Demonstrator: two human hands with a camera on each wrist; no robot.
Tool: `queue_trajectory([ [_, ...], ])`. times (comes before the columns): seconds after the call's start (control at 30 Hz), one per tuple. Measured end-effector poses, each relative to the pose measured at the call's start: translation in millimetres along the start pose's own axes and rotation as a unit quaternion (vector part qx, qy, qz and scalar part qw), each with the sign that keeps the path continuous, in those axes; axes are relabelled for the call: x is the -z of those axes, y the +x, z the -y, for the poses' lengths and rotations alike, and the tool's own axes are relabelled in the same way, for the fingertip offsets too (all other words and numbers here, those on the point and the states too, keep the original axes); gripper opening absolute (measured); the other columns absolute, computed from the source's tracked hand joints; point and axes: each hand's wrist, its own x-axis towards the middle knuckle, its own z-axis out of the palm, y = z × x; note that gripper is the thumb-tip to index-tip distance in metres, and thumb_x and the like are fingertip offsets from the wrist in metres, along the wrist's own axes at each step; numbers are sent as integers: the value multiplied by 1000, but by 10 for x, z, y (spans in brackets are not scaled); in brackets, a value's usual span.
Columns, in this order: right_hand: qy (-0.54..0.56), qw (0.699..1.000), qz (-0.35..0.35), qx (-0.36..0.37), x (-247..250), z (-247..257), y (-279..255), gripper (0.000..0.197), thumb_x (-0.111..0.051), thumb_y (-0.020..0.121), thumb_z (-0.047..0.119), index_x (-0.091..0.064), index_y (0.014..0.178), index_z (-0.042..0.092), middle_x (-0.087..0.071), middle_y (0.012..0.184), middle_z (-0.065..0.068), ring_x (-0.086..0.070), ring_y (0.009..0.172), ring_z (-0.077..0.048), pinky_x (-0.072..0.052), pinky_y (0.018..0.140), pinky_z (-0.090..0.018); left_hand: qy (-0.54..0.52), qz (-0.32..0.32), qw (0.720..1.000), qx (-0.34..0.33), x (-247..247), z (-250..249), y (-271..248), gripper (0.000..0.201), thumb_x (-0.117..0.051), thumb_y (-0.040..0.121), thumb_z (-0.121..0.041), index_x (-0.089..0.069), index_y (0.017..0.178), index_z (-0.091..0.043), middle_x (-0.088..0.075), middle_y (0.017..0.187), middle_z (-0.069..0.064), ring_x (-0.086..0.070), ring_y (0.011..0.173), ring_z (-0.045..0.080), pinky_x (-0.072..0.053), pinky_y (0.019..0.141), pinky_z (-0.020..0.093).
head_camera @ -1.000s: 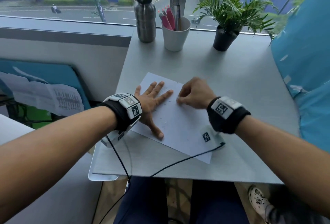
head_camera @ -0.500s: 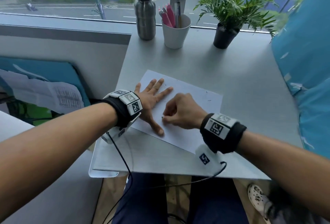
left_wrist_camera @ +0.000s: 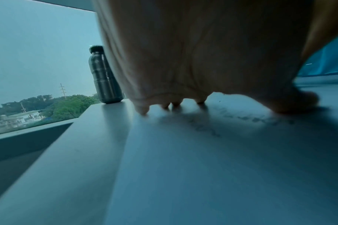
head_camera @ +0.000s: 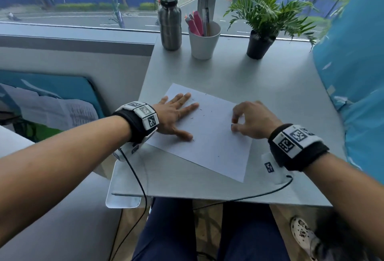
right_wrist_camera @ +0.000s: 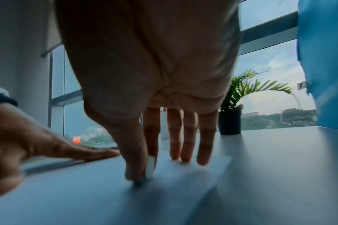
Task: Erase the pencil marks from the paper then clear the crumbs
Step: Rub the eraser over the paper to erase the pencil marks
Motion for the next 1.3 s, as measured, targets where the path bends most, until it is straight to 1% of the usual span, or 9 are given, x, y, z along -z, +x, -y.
queue_trajectory([
  [0.17, -7, 1000, -5, -17, -82, -6, -10, 8, -68, 82, 24, -70, 88, 20, -67, 101, -5, -53, 105, -23, -47, 87, -34, 65, -52, 990, 116, 117, -151, -85, 100, -23, 86, -80, 4, 157, -15, 7, 164, 13, 3, 152, 26, 5, 120, 53],
  [0.4, -18, 1000, -8, -6, -69, -2, 1, 6, -70, 81, 25, -72, 84, 21, -69, 92, -4, -55, 101, -24, -49, 85, -36, 85, 8, 973, -215, -190, -832, -170, 92, -30, 90, -73, 12, 156, -25, 20, 162, -5, 18, 149, 13, 14, 118, 40],
  [0.5, -16, 1000, -4, -10, -69, -1, -20, 7, -70, 83, 25, -71, 87, 21, -67, 96, -5, -51, 103, -22, -47, 84, -34, 35, -11, 986, -161, -132, -572, 12, 86, -34, 93, -68, 12, 155, -29, 20, 162, -6, 18, 149, 14, 11, 119, 43],
  [0.7, -7, 1000, -7, -25, -93, 40, -30, 5, -68, 83, 21, -70, 85, 17, -64, 96, -7, -54, 103, -26, -44, 75, -31, 1, -27, 995, 95, 43, -176, 68, 88, -20, 92, -74, 11, 156, -22, 19, 162, -4, 12, 151, 19, 9, 120, 44],
  [0.77, -8, 1000, -9, -21, -79, 42, -40, 7, -68, 83, 21, -70, 87, 16, -65, 95, -6, -53, 104, -24, -43, 76, -30, 26, -49, 996, 75, 59, -308, -54, 94, -20, 90, -76, 10, 156, -16, 17, 163, 1, 12, 151, 19, 10, 120, 43],
  [0.9, -16, 1000, -9, -6, -54, 36, -39, 10, -69, 85, 23, -71, 91, 15, -69, 97, -4, -50, 106, -22, -42, 80, -30, 38, -25, 987, -157, -213, -786, -413, 93, -27, 90, -74, 9, 157, -22, 20, 162, -3, 19, 148, 14, 14, 119, 38],
  [0.97, -18, 1000, -11, -2, -55, 31, -36, 11, -69, 84, 23, -72, 91, 15, -69, 98, -3, -48, 105, -21, -42, 81, -30, 20, 4, 982, -190, -365, -881, -485, 88, -29, 91, -72, 10, 156, -29, 22, 161, -8, 22, 147, 12, 16, 117, 36],
  [1.1, -18, 1000, -11, -8, -62, 24, -29, 10, -70, 83, 24, -72, 89, 15, -69, 95, -3, -41, 93, -16, -45, 82, -33, -28, -19, 996, -86, -345, -600, -377, 87, -30, 92, -71, 15, 155, -31, 26, 159, -8, 25, 146, 12, 9, 121, 48],
  [1.3, -7, 1000, -13, -21, -51, 45, -90, 9, -68, 84, 20, -72, 88, 13, -68, 90, -3, -51, 89, -20, -42, 75, -30, -79, 6, 997, 23, -217, -203, -337, 129, -61, 66, -84, 20, 153, -32, 31, 157, -12, 28, 145, 12, 14, 119, 47],
])
